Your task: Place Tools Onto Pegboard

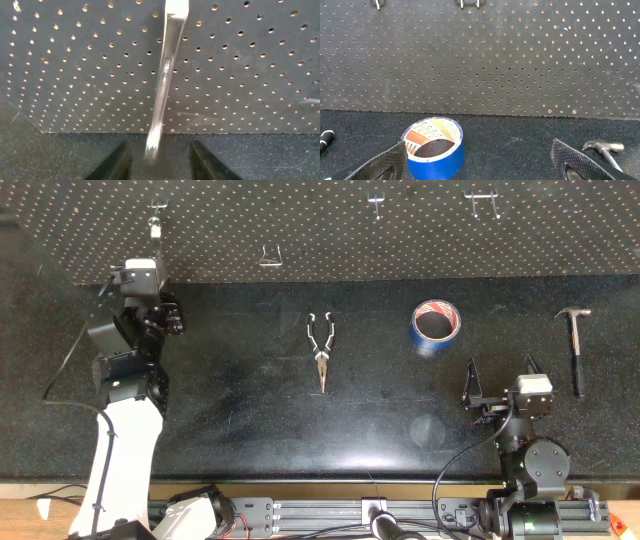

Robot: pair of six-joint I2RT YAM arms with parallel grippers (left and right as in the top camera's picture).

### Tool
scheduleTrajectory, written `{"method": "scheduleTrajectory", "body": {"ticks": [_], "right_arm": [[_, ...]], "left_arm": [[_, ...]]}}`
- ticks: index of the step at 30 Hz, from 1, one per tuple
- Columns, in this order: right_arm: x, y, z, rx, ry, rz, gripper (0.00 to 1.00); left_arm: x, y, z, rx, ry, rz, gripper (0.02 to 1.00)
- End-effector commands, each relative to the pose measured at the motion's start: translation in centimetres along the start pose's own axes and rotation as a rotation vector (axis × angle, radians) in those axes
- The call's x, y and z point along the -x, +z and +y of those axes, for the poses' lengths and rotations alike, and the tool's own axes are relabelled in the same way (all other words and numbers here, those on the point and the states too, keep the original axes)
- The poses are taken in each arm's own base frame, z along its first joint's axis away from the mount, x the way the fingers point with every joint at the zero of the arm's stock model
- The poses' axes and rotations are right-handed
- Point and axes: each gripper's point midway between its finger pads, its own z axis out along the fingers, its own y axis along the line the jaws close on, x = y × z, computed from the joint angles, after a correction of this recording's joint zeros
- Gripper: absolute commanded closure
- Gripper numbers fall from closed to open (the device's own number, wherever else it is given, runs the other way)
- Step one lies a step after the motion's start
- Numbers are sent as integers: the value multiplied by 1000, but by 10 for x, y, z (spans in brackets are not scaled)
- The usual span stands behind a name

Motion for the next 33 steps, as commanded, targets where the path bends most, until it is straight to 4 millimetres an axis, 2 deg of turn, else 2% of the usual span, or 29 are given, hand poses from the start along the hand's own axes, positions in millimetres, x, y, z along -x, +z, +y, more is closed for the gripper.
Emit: {"method": "scheduleTrajectory", "body": {"ticks": [1, 2, 4, 5, 7, 9, 11, 13, 14, 15, 17, 20, 23, 25, 27, 28, 30, 33], "right_arm": [[-2, 0, 3, 13, -18, 1, 66], [-2, 0, 3, 13, -18, 1, 66], [-2, 0, 3, 13, -18, 1, 62], [-2, 0, 3, 12, -18, 1, 66], [-2, 0, 3, 13, -18, 1, 66], [-2, 0, 3, 13, -18, 1, 71], [-2, 0, 3, 13, -18, 1, 66], [-2, 0, 3, 13, -18, 1, 66], [-2, 0, 3, 13, -18, 1, 66], [-2, 0, 3, 13, -18, 1, 66], [-2, 0, 3, 13, -18, 1, 66], [-2, 0, 3, 13, -18, 1, 66], [-2, 0, 3, 13, -18, 1, 66], [-2, 0, 3, 13, -18, 1, 66], [-2, 0, 3, 12, -18, 1, 66], [-2, 0, 3, 13, -18, 1, 66], [-2, 0, 3, 13, -18, 1, 66], [-2, 0, 3, 13, -18, 1, 66]], "left_arm": [[7, -3, 3, 12, -3, -18, 75], [8, -7, 3, 18, -3, -18, 23], [-5, -26, 0, 14, -10, 54, 25], [-11, -41, -3, 7, -13, 86, 23], [-9, -86, -6, 15, -13, 84, 23], [-10, -107, -9, 16, -12, 79, 23], [-6, -148, -13, 26, -7, 22, 23], [0, -167, -19, 7, -1, -38, 23], [-6, -174, -21, 4, -2, -27, 23], [-16, -177, -26, -14, -13, 5, 23], [-11, -177, -30, -39, -184, -12, 23], [-12, -177, -26, -19, -194, -9, 23], [-28, -151, -53, -71, -271, 126, 23], [-33, -130, -111, -192, -258, 214, 23], [-37, -129, -145, -274, -216, 269, 23], [-38, -134, -165, -316, -183, 315, 23], [-46, -136, -178, -258, -268, 415, 23], [-46, -146, -187, -243, -220, 552, 23]]}}
